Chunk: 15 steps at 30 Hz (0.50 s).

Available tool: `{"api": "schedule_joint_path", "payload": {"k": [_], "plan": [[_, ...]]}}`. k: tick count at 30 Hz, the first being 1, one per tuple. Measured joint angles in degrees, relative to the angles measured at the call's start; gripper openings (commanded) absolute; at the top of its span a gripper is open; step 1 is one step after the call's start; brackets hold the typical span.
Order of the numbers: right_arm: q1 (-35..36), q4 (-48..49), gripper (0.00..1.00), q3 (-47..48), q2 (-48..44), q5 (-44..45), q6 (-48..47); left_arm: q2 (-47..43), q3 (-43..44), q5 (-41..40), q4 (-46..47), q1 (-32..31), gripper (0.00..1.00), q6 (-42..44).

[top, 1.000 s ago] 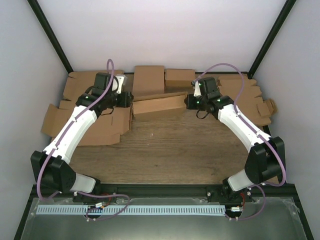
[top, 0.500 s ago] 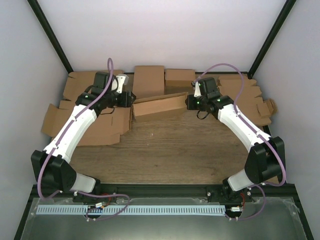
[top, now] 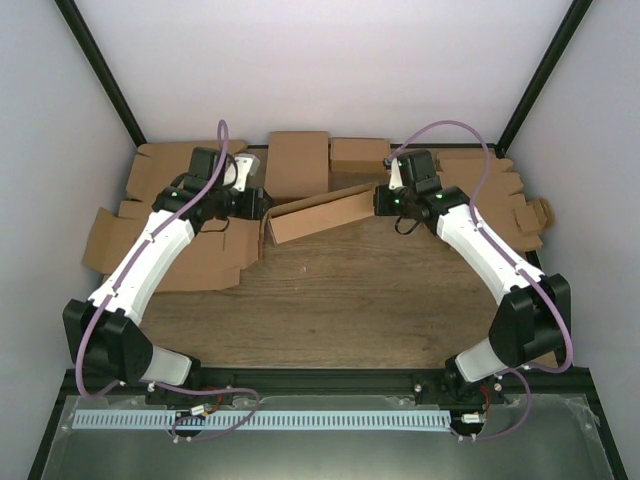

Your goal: Fold the paper box

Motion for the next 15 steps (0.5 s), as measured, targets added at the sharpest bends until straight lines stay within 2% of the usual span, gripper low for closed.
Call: {"api": "schedule_joint_path", "payload": {"k": [8, 9, 11, 15], "plan": [[0.04, -0.76, 0.01, 0.72, 0.76, 0.28, -0.35, -2.25, -1.09, 0.2, -1.16, 0.0, 0.57, 0.0], [0.04, -0.76, 0.01, 0.79, 0.85, 0.28, -0.33, -2.8, -1.38, 0.13, -1.16, 0.0, 0.59, -0.02], [0.07, -0.74, 0.01, 0.81, 0.85, 0.28, -0.33, -3.72, -1.66, 0.2, -1.18, 0.0, 0.7, -0.07], [0.11, -0.59, 0.01, 0.81, 0.87, 0.37, -0.5, -5.73, -2.34, 1.29, -1.14, 0.0, 0.72, -0.59]]}}
